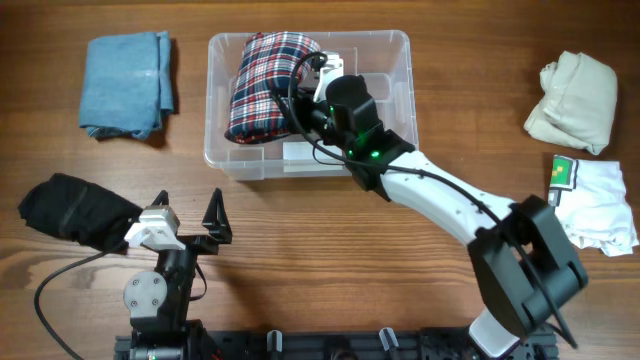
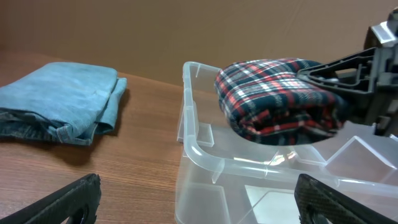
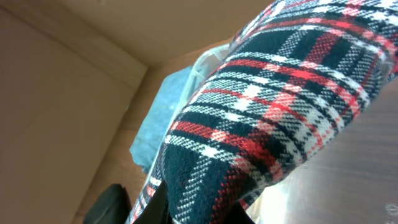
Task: Pack container
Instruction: 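Lift the plaid shirt and carry it into the clear bin, then press the plaid shirt against the bin's left side, then release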
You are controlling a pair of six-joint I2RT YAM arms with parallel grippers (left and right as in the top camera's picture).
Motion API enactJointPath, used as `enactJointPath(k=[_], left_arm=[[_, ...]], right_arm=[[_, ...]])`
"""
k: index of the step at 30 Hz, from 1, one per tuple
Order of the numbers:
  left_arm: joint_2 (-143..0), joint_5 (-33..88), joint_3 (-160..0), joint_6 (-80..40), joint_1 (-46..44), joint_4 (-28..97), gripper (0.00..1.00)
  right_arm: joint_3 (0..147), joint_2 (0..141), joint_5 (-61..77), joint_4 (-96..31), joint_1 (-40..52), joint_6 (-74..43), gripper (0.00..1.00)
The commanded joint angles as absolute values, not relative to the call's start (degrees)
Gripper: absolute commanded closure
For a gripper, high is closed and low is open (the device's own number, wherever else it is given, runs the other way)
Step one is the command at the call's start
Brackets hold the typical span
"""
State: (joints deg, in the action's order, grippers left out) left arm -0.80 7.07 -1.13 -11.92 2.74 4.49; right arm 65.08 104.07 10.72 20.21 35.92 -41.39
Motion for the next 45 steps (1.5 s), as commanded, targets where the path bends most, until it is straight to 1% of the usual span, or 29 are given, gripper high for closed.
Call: enactJointPath(k=[1,7,12,13,14,15,17,18,20,22,25,26,30,34,37,38,40,41,43,44,45], left_arm=[[-0.38,6.31,-0.64,-12.49,3.01,4.49,0.00],[-0.36,6.31,-0.64,-12.49,3.01,4.49,0.00],[-0.38,6.31,-0.64,-12.49,3.01,4.49,0.00],[-0.38,6.31,-0.64,-12.49,3.01,4.49,0.00],[-0.38,6.31,-0.64,-12.49,3.01,4.49,0.00],[-0.38,6.31,-0.64,-12.49,3.01,4.49,0.00],[-0.38,6.31,-0.64,-12.49,3.01,4.49,0.00],[-0.38,6.31,-0.64,-12.49,3.01,4.49,0.00],[-0.38,6.31,-0.64,-12.49,3.01,4.49,0.00],[-0.38,6.31,-0.64,-12.49,3.01,4.49,0.00],[-0.38,6.31,-0.64,-12.49,3.01,4.49,0.00],[-0.38,6.31,-0.64,-12.47,3.01,4.49,0.00],[-0.38,6.31,-0.64,-12.49,3.01,4.49,0.00],[-0.38,6.31,-0.64,-12.49,3.01,4.49,0.00],[-0.38,6.31,-0.64,-12.49,3.01,4.49,0.00],[-0.40,6.31,-0.64,-12.47,3.01,4.49,0.00],[-0.38,6.31,-0.64,-12.49,3.01,4.49,0.00],[-0.38,6.31,-0.64,-12.47,3.01,4.49,0.00],[-0.40,6.31,-0.64,-12.49,3.01,4.49,0.00],[-0.38,6.31,-0.64,-12.49,3.01,4.49,0.00],[-0.40,6.31,-0.64,-12.49,3.01,4.49,0.00]], right_arm=[[66.92,106.52,9.06,24.21,35.94,-40.21,0.96],[66.92,109.80,11.70,25.76,35.94,-34.17,0.96],[66.92,113.03,14.00,27.14,35.94,-33.82,0.96],[66.92,113.45,14.39,27.62,35.94,-33.82,0.84],[66.92,113.60,14.48,27.99,35.94,-33.80,0.67],[66.92,113.71,14.48,28.32,35.94,-33.80,0.57],[66.92,113.71,14.50,28.49,35.94,-33.80,0.46],[66.92,113.69,14.57,28.71,35.94,-33.80,0.42],[66.98,113.67,14.94,29.15,35.94,-32.69,0.36],[67.20,113.54,15.57,28.91,35.92,-31.38,0.35],[67.79,112.73,15.31,25.08,35.81,-28.21,0.31],[68.58,112.20,14.83,21.63,35.53,-26.28,0.30],[72.58,110.48,10.55,6.66,33.89,-17.58,0.20],[77.73,110.02,4.47,-6.50,32.82,-11.29,0.16],[80.27,110.02,0.54,-11.88,32.47,-10.20,0.17],[80.73,110.02,-0.71,-13.19,32.34,-10.24,0.19],[80.77,110.04,-1.32,-14.94,31.66,-10.50,0.28],[80.77,110.24,-1.34,-15.99,31.29,-10.52,0.35],[80.64,110.50,-1.54,-17.72,30.63,-10.59,0.51],[80.51,110.69,-1.56,-18.26,30.44,-10.59,0.64],[80.51,111.04,-1.69,-18.74,30.26,-10.57,0.74]])
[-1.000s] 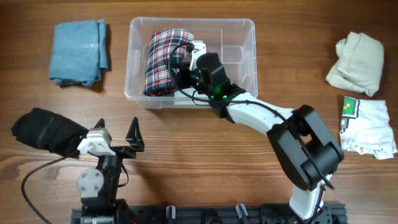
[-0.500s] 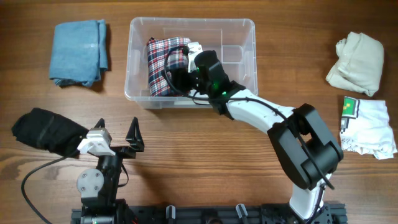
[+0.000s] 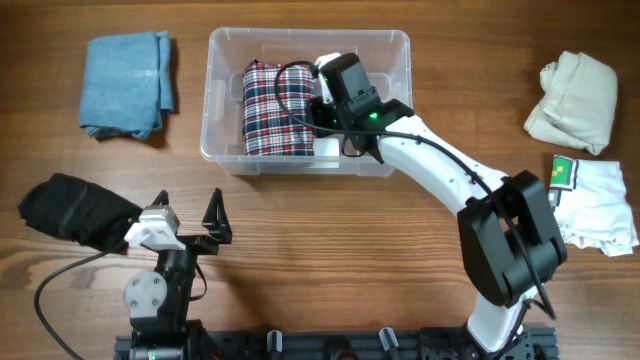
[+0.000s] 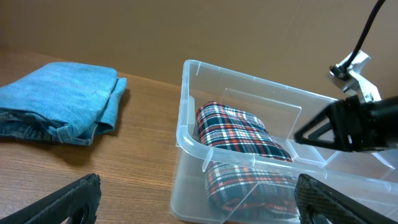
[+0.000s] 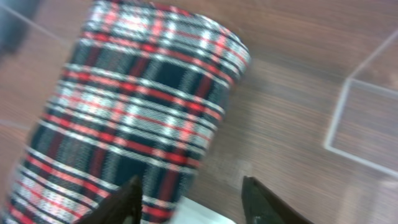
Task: Pack container
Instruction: 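Press the plaid shirt against the bin's left side, then release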
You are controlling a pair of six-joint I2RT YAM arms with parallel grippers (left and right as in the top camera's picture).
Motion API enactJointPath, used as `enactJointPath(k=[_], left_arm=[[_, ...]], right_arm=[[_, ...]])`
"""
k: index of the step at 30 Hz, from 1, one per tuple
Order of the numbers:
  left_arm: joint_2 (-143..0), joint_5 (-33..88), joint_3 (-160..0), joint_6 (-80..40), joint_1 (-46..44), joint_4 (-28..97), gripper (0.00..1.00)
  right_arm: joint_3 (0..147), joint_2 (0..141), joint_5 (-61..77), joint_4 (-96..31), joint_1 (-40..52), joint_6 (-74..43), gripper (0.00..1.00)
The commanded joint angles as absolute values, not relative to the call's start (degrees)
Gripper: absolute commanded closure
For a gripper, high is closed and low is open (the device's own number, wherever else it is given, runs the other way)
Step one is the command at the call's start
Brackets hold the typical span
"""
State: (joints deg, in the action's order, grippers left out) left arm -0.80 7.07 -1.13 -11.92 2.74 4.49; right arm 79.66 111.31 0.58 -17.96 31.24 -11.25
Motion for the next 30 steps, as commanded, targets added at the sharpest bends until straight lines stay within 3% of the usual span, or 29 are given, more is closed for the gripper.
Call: enactJointPath(k=[1,2,12,30], left_arm=[[-0.38,6.31,-0.64,-12.49,3.01,4.49,0.00],[-0.40,6.31,-0.64,-12.49,3.01,4.49,0.00],[-0.40,6.31,-0.64,-12.47,3.01,4.49,0.00],[-0.40,6.31,-0.64,-12.49,3.01,4.49,0.00]], right_arm=[[80.51,111.50,-1.69,-19.18,30.09,-10.57,0.82],[80.51,112.22,-1.69,-19.31,30.02,-10.52,0.86],[80.51,118.10,-0.97,-18.76,30.02,-10.63,0.95],[80.51,119.81,8.69,-13.37,30.59,-10.68,0.96]])
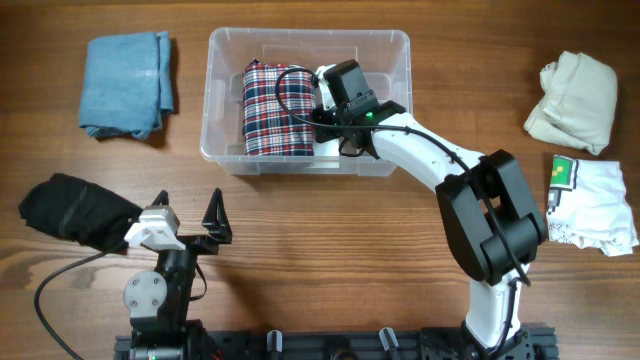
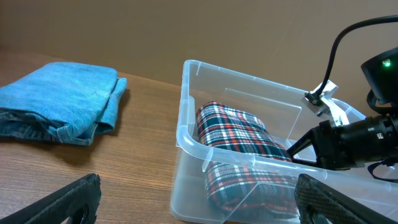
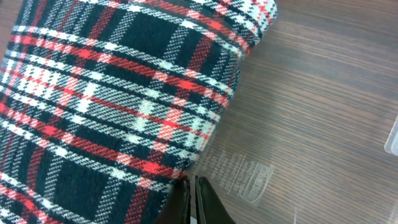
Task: Pack container
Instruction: 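Press the plaid shirt against the bin's left side, then release, then move the right gripper to the cream cloth and grasp it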
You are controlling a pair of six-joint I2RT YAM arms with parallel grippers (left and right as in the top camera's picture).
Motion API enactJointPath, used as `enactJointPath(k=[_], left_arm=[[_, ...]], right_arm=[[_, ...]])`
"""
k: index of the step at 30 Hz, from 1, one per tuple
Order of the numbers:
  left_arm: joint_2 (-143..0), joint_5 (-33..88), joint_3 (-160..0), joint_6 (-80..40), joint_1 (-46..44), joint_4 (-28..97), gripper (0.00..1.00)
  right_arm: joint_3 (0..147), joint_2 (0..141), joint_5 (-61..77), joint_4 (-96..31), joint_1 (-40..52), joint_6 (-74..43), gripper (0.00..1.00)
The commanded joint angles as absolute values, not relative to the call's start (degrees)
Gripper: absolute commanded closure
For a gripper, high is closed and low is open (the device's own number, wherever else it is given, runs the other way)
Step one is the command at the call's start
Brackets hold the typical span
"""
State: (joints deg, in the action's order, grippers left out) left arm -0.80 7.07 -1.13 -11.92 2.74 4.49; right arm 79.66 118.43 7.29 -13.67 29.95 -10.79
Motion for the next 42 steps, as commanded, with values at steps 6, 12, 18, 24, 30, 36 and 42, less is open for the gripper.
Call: enactJointPath(k=[6,12,18,24,30,36,42], left_arm=[[-0.38,6.31,-0.64,-12.49,3.01,4.49,0.00],[-0.38,6.31,-0.64,-12.47,3.01,4.49,0.00],[-0.40,6.31,-0.64,-12.49,3.01,4.49,0.00],[-0.40,6.31,-0.64,-12.49,3.01,4.49,0.00],[-0.40,6.31,-0.64,-12.49,3.01,4.49,0.00],[-0.40,6.31,-0.64,-12.49,3.01,4.49,0.00],[-0.40,6.31,-0.64,-12.49,3.01,4.49,0.00]], right_arm=[[80.51,119.81,10.24,-13.15,30.59,-10.48,0.40],[80.51,119.81,12.34,-13.13,30.59,-7.60,0.17],[81.03,119.79,9.56,-12.75,29.58,-6.42,0.01],[99.37,119.68,9.10,-30.55,24.91,-2.42,0.00],[120.29,117.80,8.40,-48.95,21.63,-2.04,0.00],[124.40,111.31,-0.91,-55.90,16.43,-3.68,0.00],[122.63,110.72,-2.15,-59.42,-0.73,-14.96,0.00]])
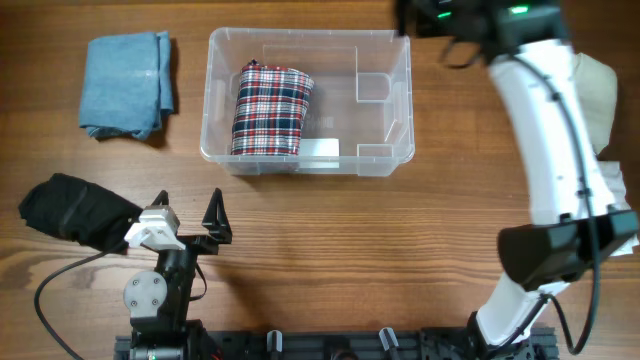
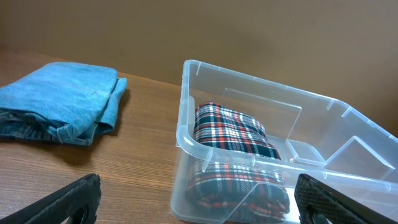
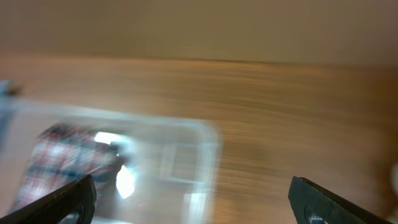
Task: Pack container
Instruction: 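Move the right gripper to the cream cloth and grasp it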
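Note:
The clear plastic container (image 1: pixel 385 40) stands at the back middle of the table. A folded plaid cloth (image 1: pixel 270 110) lies in its left half, also seen through the container wall as plaid cloth (image 2: pixel 233 137). My right gripper (image 1: pixel 420 18) is raised at the top edge, right of the container's back corner, open and empty; its own view is blurred, with the container (image 3: pixel 199 155) below left of the gripper (image 3: pixel 193 199). My left gripper (image 1: pixel 190 212) rests open near the front left, and in its wrist view the gripper (image 2: pixel 199 198) faces the container (image 2: pixel 186 137).
A folded blue cloth (image 1: pixel 127 82) lies at the back left and a black cloth (image 1: pixel 75 212) at the front left beside my left gripper. A beige cloth (image 1: pixel 598 85) and a white cloth (image 1: pixel 618 205) lie at the right, partly behind my right arm.
My right gripper was shut and low inside the container beside the plaid cloth. Now it is open, out of the container and high at the back right. The plaid cloth has shifted slightly left.
My right gripper first held the plaid cloth above the container's left half. Then the cloth lay in the container with the gripper open beside it, then shut against it. Now the gripper is away and the cloth stays in the container. The left arm has not moved.

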You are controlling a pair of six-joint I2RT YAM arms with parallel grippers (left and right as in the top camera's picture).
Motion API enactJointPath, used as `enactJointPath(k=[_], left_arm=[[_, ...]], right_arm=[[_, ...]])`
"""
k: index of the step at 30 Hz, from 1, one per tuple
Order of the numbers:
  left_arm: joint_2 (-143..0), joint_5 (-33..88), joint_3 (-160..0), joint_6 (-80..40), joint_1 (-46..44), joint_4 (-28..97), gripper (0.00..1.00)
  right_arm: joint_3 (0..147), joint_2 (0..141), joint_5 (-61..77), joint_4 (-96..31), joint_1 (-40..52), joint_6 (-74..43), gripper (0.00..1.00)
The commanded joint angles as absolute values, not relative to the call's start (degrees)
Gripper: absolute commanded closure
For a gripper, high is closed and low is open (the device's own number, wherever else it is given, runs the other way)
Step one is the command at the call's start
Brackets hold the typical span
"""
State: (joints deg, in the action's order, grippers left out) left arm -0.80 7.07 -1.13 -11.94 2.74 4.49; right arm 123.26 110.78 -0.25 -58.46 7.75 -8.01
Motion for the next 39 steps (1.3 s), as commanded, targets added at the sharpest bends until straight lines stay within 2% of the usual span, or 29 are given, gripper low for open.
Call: enactJointPath(k=[1,6,9,12,14,20,31,39], left_arm=[[-0.40,6.31,-0.64,-12.49,3.01,4.49,0.00],[-0.40,6.31,-0.64,-12.47,3.01,4.49,0.00],[-0.40,6.31,-0.64,-12.49,3.01,4.49,0.00],[-0.43,6.31,-0.64,-12.49,3.01,4.49,0.00],[-0.43,6.31,-0.64,-12.49,3.01,4.49,0.00],[-0.43,6.33,-0.64,-12.49,3.01,4.49,0.00],[-0.43,6.31,-0.64,-12.49,3.01,4.49,0.00],[-0.43,6.31,-0.64,-12.49,3.01,4.49,0.00]], right_arm=[[122.13,110.98,-1.06,-59.70,-3.70,-15.68,0.00],[121.23,114.15,3.36,-60.62,-18.48,-14.70,0.00],[121.19,118.08,5.30,-61.17,-25.19,-7.31,0.00],[121.03,120.77,7.38,-61.78,-28.56,-0.80,0.00],[121.03,123.35,13.63,-62.19,-31.92,6.13,0.00],[121.03,128.95,25.04,-61.28,-39.33,13.34,0.00],[121.03,137.62,28.88,-51.55,-41.01,13.30,0.00],[121.01,142.71,29.26,-49.47,-41.17,13.32,0.00]])
